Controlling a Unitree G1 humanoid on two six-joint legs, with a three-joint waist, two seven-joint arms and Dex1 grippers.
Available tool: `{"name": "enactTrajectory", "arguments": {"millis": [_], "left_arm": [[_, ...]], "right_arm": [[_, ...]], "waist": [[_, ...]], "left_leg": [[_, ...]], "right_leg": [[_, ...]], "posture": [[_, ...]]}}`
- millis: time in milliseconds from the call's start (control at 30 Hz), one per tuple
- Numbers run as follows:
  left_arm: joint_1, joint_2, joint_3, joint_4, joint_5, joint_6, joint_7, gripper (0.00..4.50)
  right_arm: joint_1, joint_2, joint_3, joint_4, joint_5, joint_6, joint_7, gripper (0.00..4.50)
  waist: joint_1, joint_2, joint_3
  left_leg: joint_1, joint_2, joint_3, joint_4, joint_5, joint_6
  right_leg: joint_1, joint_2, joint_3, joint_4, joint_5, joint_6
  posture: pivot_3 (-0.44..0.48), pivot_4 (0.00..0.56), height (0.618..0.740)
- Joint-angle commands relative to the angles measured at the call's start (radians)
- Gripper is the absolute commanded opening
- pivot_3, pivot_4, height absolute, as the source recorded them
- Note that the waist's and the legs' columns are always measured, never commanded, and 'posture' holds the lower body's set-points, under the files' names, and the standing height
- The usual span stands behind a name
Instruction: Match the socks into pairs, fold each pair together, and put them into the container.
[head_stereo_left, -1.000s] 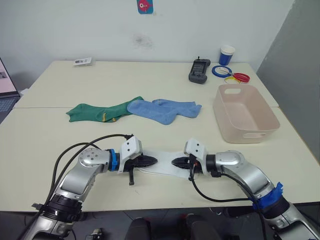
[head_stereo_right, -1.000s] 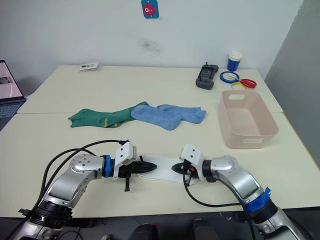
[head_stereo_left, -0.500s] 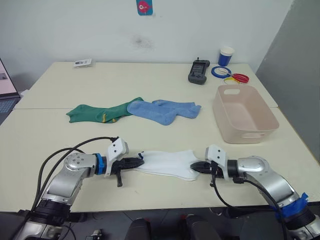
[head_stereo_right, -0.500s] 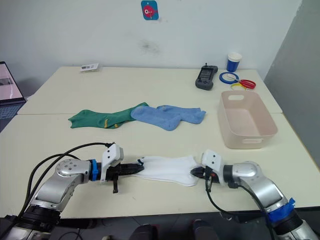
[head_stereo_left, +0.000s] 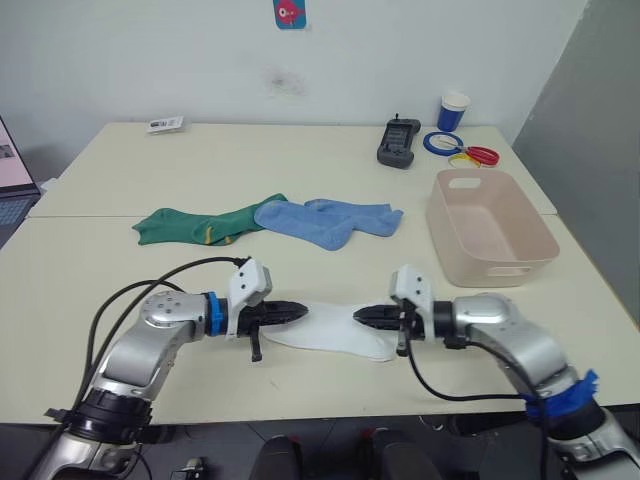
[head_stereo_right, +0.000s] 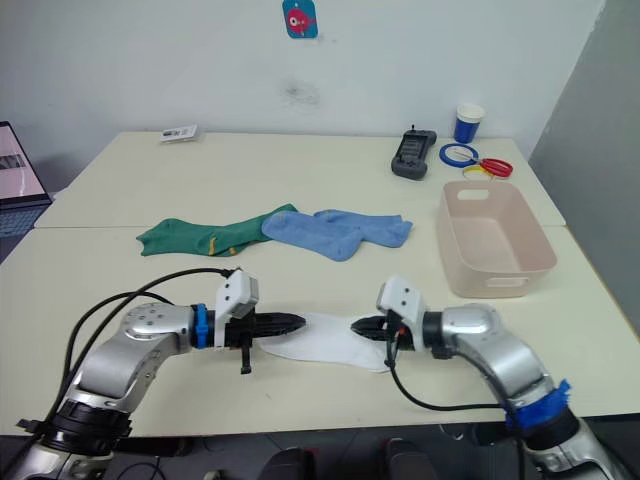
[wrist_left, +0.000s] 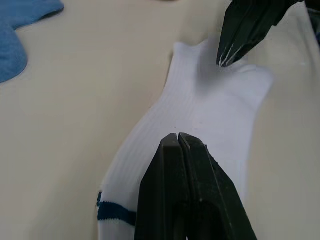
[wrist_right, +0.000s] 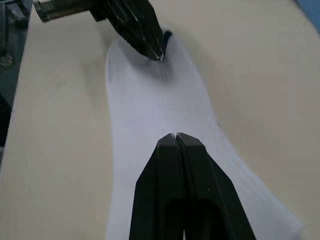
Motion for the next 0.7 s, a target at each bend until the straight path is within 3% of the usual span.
{"name": "enactTrajectory", "arguments": {"millis": [33, 333, 533, 633, 700], "left_arm": [[-0.012, 0.008, -0.004, 0.039, 0.043, -0.04, 0.008, 0.0], [-0.013, 0.036, 0.008, 0.121, 0.096, -0.09, 0.001, 0.0], [0.025, 0.024, 0.048, 0.004, -0.018, -0.051, -0.046, 0.0], [0.02, 0.008, 0.027, -0.033, -0.01, -0.043, -0.028, 0.0], [0.021, 0.001, 0.011, -0.039, 0.01, -0.044, -0.019, 0.0]], "right_arm": [[-0.008, -0.009, -0.002, 0.037, -0.048, -0.07, 0.001, 0.06], [0.096, -0.131, -0.052, 0.009, -0.068, -0.122, 0.056, 0.06], [0.123, -0.093, -0.226, -0.167, 0.181, 0.133, 0.015, 0.06], [0.109, -0.066, -0.367, -0.199, 0.33, 0.382, -0.084, 0.62], [0.109, -0.075, -0.4, -0.199, 0.347, 0.447, -0.121, 1.24]], "waist": [[0.0, 0.0, 0.0], [0.0, 0.0, 0.0], [-0.003, 0.0, 0.0], [-0.001, 0.0, 0.0], [0.0, 0.0, 0.0]], "left_leg": [[0.0, 0.0, 0.0, 0.0, 0.0, 0.0], [0.001, 0.0, -0.001, 0.0, 0.0, 0.0], [0.0, 0.002, -0.001, 0.0, 0.0, 0.0], [0.001, 0.002, -0.002, 0.0, 0.0, 0.0], [0.001, 0.001, -0.001, 0.0, 0.0, 0.0]], "right_leg": [[0.0, 0.0, 0.0, 0.0, 0.0, 0.0], [0.0, 0.0, -0.001, 0.0, 0.0, 0.0], [0.0, -0.001, 0.0, 0.001, 0.0, 0.0], [0.0, -0.001, -0.001, 0.001, 0.0, 0.0], [0.001, -0.002, -0.001, 0.001, 0.0, 0.0]], "posture": [[0.0, 0.15, 0.74], [0.0, 0.15, 0.74], [0.0, 0.15, 0.74], [0.0, 0.15, 0.74], [0.0, 0.15, 0.74]]}}
